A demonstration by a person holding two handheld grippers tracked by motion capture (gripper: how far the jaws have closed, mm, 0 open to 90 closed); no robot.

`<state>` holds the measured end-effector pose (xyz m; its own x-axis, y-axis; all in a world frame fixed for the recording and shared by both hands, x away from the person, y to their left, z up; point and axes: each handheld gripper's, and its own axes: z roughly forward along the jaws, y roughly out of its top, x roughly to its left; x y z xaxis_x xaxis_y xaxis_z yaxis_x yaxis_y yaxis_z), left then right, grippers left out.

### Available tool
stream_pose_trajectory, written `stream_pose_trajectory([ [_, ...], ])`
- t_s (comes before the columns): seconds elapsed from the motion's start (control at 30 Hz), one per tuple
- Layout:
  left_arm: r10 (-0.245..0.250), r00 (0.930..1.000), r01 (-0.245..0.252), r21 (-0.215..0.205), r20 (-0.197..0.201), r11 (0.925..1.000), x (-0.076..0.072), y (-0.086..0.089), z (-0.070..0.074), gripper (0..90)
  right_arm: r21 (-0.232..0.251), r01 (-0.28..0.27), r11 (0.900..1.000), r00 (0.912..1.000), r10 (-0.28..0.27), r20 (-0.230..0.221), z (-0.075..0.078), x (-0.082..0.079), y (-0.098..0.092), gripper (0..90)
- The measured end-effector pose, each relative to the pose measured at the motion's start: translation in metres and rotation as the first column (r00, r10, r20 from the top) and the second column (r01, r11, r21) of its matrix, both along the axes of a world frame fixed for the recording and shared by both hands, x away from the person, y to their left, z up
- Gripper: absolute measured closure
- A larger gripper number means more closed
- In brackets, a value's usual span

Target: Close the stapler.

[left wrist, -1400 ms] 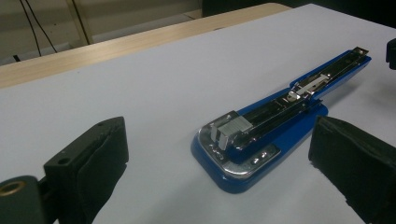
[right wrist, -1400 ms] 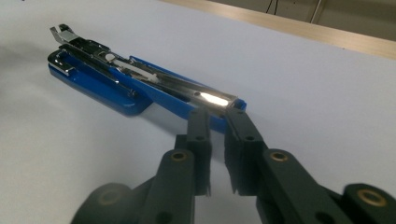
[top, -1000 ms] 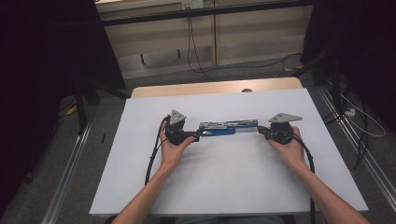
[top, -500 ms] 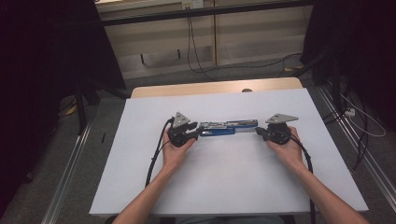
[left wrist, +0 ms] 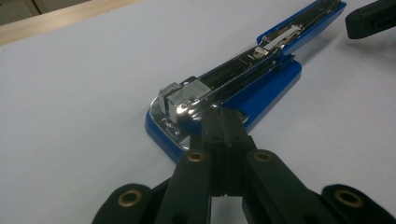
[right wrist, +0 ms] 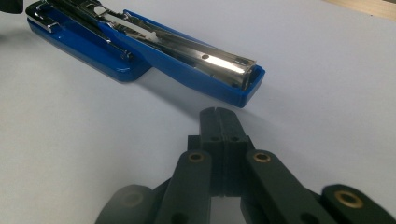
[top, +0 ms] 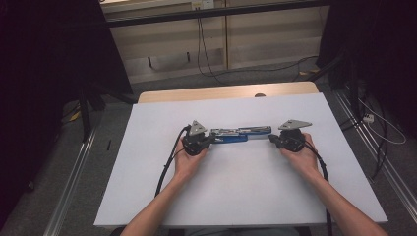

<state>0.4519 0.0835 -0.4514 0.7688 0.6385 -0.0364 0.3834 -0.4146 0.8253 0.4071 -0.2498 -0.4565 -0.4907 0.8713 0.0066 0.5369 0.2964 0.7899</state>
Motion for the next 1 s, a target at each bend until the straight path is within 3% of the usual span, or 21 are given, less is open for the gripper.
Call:
stream_pose_trajectory([
  [0.27,0.012,0.9999,-0.012,0.002,-0.007,0.9999,0.0019,0.0002,-0.0009,90.0,-0.03,-0.023,0.999,0.9997,0.023,0.009,-0.0004,0.0017,0.0023,90.0],
  [1.0,0.034,0.9994,-0.034,0.007,0.002,0.9994,0.0072,-0.0013,-0.0012,90.0,-0.049,-0.023,0.999,0.9982,0.02,-0.056,-0.0006,0.0078,0.0052,90.0],
])
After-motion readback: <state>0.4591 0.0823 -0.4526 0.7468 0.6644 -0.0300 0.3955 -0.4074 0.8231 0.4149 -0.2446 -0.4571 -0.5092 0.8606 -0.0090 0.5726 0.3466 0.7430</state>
